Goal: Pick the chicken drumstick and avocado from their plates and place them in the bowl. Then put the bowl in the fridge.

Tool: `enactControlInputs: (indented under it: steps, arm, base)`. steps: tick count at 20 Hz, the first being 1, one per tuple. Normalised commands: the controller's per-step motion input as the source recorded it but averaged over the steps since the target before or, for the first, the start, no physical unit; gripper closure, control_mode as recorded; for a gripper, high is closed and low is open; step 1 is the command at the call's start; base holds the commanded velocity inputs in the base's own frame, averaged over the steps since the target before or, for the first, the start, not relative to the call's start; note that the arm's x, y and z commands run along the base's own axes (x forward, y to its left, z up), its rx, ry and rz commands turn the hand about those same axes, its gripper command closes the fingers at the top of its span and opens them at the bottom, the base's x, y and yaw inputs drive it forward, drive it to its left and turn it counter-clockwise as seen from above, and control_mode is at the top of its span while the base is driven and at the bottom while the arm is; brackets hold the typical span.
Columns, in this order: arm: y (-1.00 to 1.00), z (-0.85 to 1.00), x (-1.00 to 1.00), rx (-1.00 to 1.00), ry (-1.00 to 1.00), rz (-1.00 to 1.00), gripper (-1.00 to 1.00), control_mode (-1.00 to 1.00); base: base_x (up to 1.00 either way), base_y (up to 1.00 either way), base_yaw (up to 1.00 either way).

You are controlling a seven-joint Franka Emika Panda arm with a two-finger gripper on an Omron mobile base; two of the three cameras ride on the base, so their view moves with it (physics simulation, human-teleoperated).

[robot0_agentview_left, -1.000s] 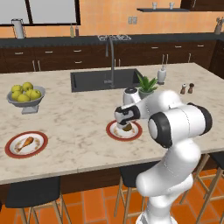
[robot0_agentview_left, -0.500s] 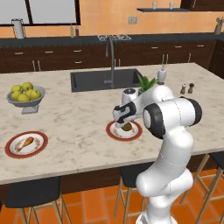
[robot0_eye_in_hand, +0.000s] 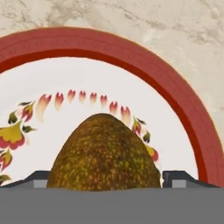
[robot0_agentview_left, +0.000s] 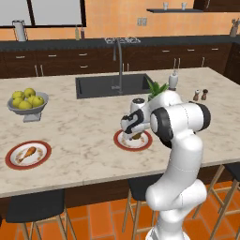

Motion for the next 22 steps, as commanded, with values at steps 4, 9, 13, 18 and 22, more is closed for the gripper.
enactControlInputs:
  steps: [4,9,13,18,22]
  arm:
    - [0.00,0.00,0.00,0.00,0.00,0.07,1.00,-1.00]
    - [-0.23,0.62,-0.64,-0.01,0.00,0.14,1.00,-1.00]
    - [-0.67,1.00,-0.99,0.00,0.00,0.05,1.00,-1.00]
    - [-0.98,0.83,-0.79,0.00,0.00,0.00,1.00,-1.00]
    - [-1.00,0.17,-0.18,-0.02,0.11,-0.09,1.00,-1.00]
  base:
    - [0.00,0.00,0.00]
    - [0.00,0.00,0.00]
    - [0.00,0.00,0.00]
    - [0.00,0.00,0.00]
    - [0.00,0.00,0.00]
